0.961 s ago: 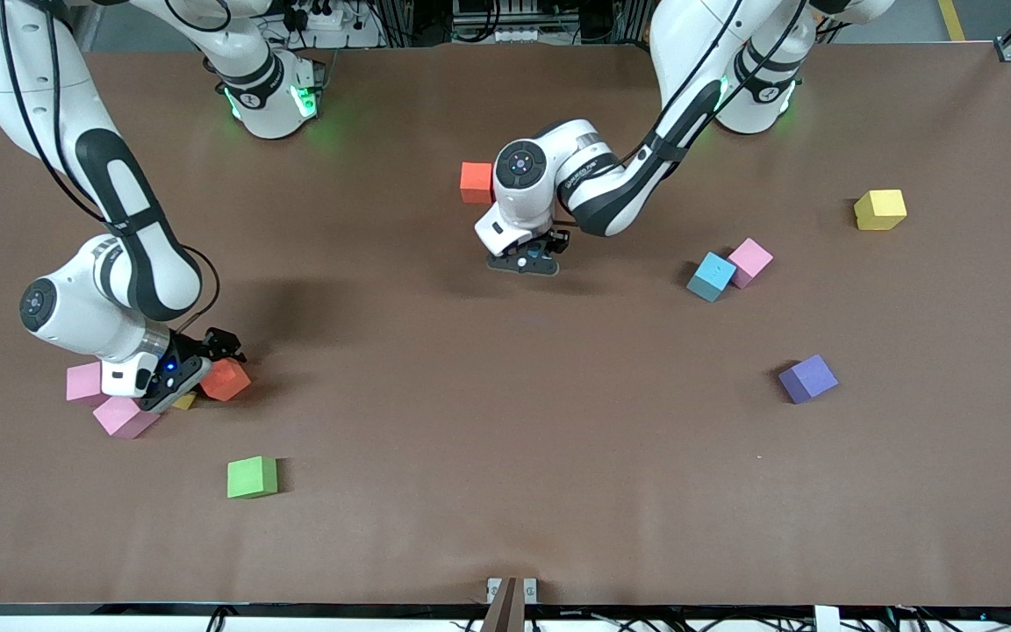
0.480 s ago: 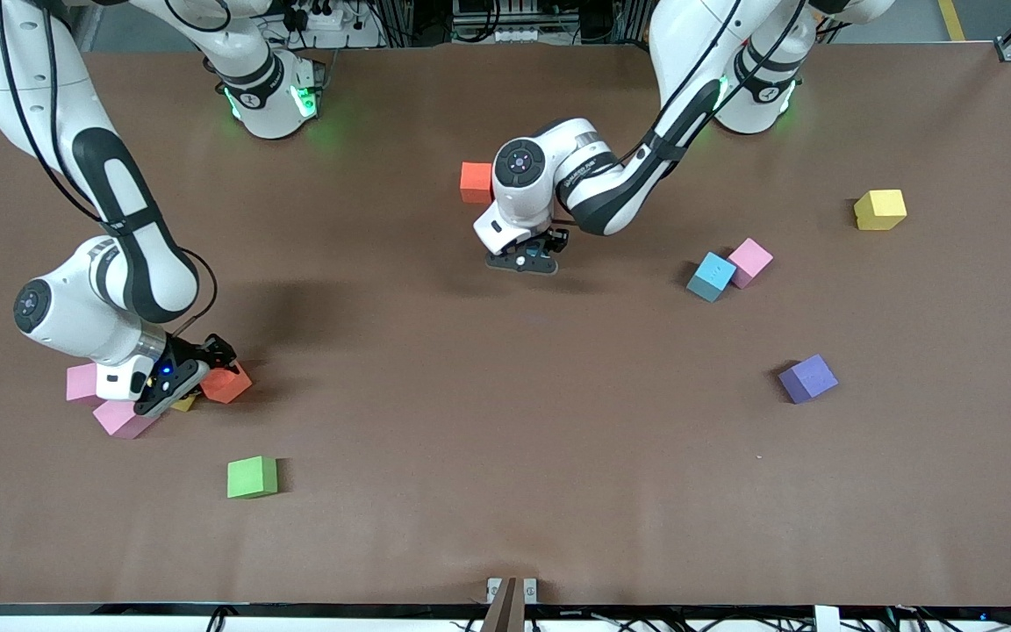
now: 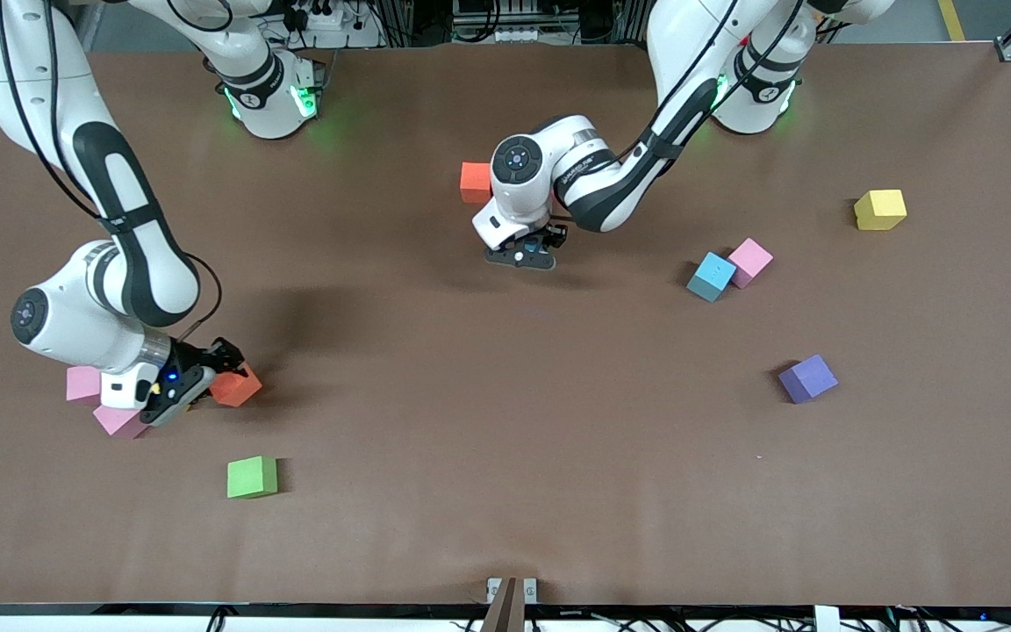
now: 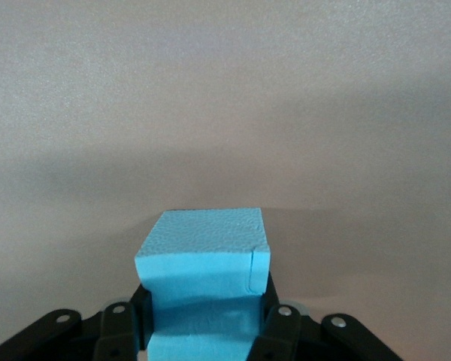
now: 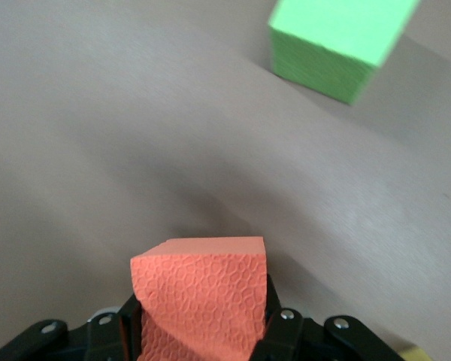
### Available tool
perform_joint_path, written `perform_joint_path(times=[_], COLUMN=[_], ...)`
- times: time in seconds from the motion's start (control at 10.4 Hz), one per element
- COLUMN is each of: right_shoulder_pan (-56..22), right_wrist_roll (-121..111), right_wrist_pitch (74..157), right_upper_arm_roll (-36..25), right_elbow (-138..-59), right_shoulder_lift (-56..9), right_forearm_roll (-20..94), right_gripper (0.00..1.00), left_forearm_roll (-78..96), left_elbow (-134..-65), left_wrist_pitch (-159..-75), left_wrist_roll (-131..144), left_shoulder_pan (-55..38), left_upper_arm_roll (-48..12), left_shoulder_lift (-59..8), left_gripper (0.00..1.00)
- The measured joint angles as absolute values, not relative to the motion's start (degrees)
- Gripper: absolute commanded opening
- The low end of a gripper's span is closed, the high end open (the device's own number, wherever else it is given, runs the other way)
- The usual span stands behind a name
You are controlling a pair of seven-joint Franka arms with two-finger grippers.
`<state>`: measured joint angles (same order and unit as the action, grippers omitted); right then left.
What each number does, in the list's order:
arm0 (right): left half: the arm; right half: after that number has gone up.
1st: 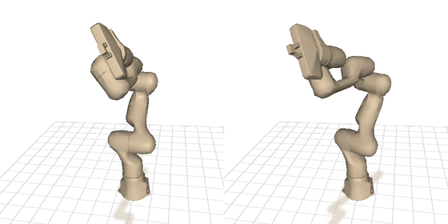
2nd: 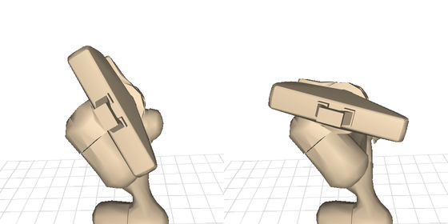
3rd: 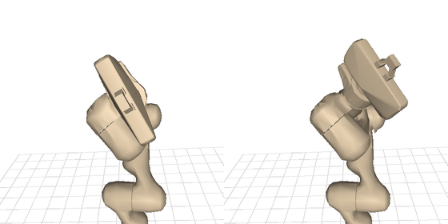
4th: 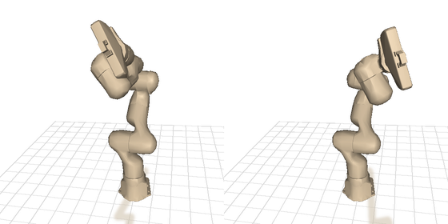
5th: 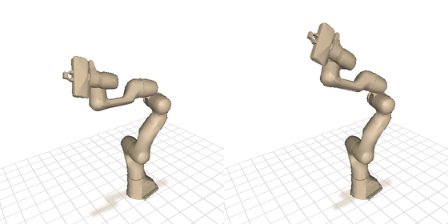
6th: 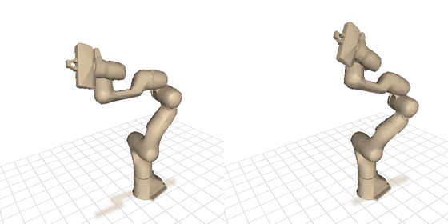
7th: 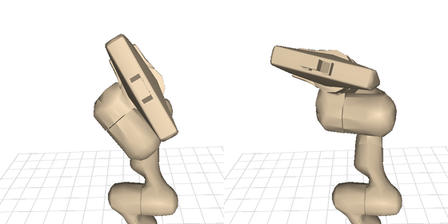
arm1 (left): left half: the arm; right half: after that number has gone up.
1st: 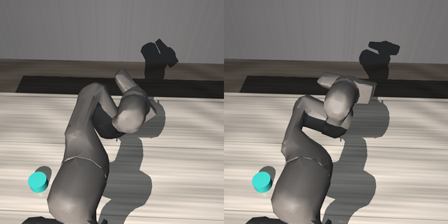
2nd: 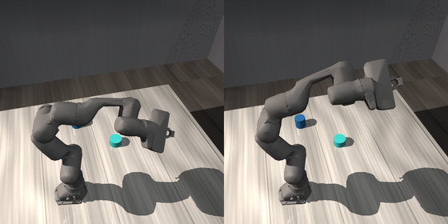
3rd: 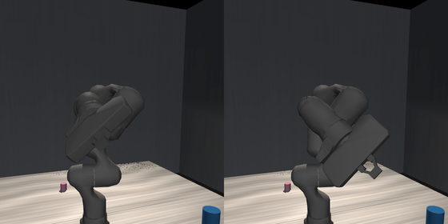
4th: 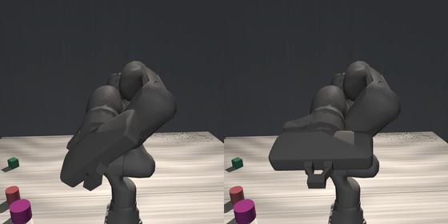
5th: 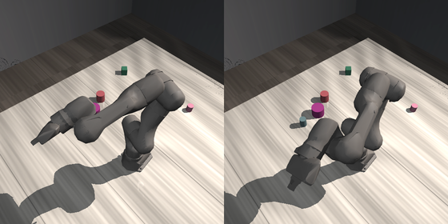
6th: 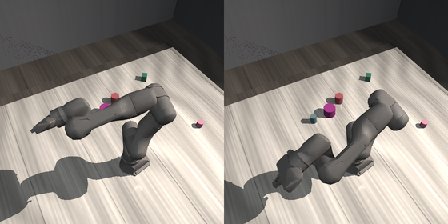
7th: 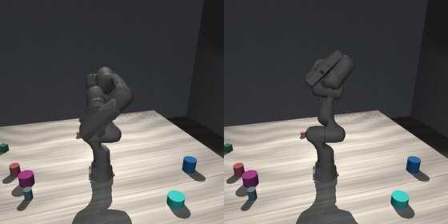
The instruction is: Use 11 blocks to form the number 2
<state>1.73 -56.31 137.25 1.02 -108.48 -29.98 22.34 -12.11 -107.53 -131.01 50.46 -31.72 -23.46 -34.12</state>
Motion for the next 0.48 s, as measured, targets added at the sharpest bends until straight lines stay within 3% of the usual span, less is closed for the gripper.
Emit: perform_joint_path(times=[0.29,0.38,0.48], right_shoulder_pan=[-1.64,-2.27,-3.02], right_wrist_roll=[-55.37,-55.36,-55.15], right_wrist_pitch=[134.52,132.78,130.61], right_upper_arm_roll=[1.15,1.20,1.21], right_elbow=[-107.51,-106.39,-104.71], right_shoulder_lift=[-28.80,-28.69,-28.63], right_forearm_roll=[22.34,22.34,22.34], right_gripper=[0.18,0.18,0.18], left_forearm_roll=[-12.11,-12.11,-12.11], left_elbow=[-107.62,-107.66,-107.69], left_wrist_pitch=[-131.01,-131.01,-131.01], left_wrist_roll=[50.49,50.49,50.50], left_shoulder_pan=[-31.67,-31.66,-31.65], left_upper_arm_roll=[-23.54,-23.54,-23.55], left_shoulder_lift=[-34.10,-34.10,-34.10], left_gripper=[0.58,0.63,0.87])
